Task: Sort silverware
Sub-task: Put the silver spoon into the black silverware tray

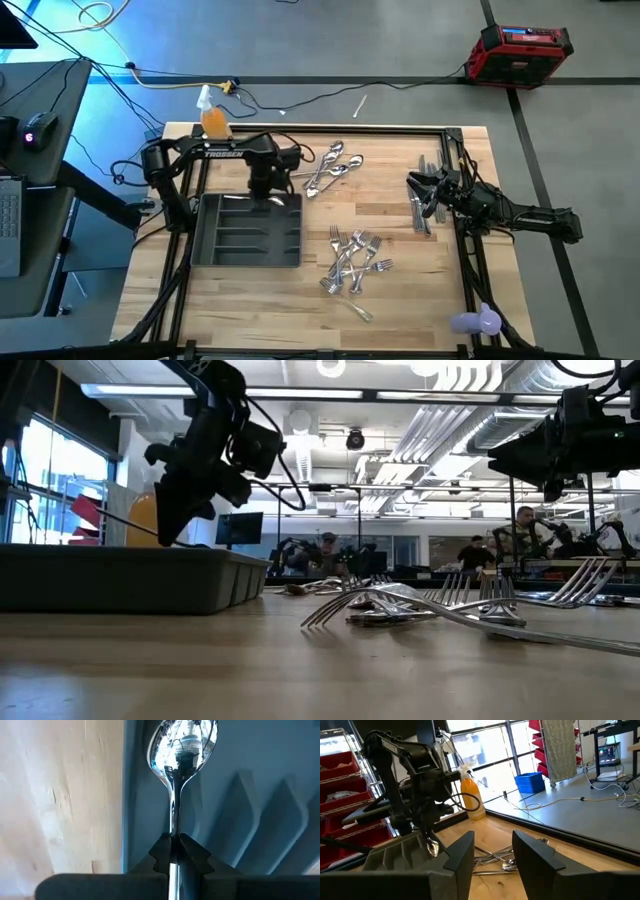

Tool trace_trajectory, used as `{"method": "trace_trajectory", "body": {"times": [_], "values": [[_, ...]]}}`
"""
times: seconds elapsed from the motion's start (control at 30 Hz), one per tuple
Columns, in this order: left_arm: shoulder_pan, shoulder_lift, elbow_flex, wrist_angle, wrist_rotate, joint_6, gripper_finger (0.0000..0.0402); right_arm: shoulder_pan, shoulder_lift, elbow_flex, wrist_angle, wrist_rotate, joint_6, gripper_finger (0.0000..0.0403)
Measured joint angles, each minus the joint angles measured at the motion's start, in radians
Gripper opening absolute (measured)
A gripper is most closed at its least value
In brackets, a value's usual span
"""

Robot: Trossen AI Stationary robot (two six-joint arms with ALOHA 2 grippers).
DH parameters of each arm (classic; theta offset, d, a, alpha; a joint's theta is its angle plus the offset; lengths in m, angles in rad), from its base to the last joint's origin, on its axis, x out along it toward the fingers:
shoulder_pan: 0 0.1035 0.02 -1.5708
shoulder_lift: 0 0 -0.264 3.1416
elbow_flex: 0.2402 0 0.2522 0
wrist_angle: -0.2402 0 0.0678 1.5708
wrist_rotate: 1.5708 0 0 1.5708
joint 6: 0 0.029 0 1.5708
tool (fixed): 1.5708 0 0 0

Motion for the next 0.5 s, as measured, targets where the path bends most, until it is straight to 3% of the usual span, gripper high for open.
{"method": "trace_trajectory", "body": {"times": [0.13,0.3,0.5], "values": [[0.017,0.0,-0.014,0.021,0.053,0.0,0.001,0.0,0.0,0.0,0.0,0.0,0.0,0.0121],[0.021,0.0,-0.021,0.048,0.056,-0.033,0.0054,0.0,0.0,0.0,0.0,0.0,0.0,0.0121],[0.022,0.0,-0.008,0.065,-0.085,-0.105,0.0103,0.0,0.0,0.0,-0.002,0.001,0.0,0.0121]]}}
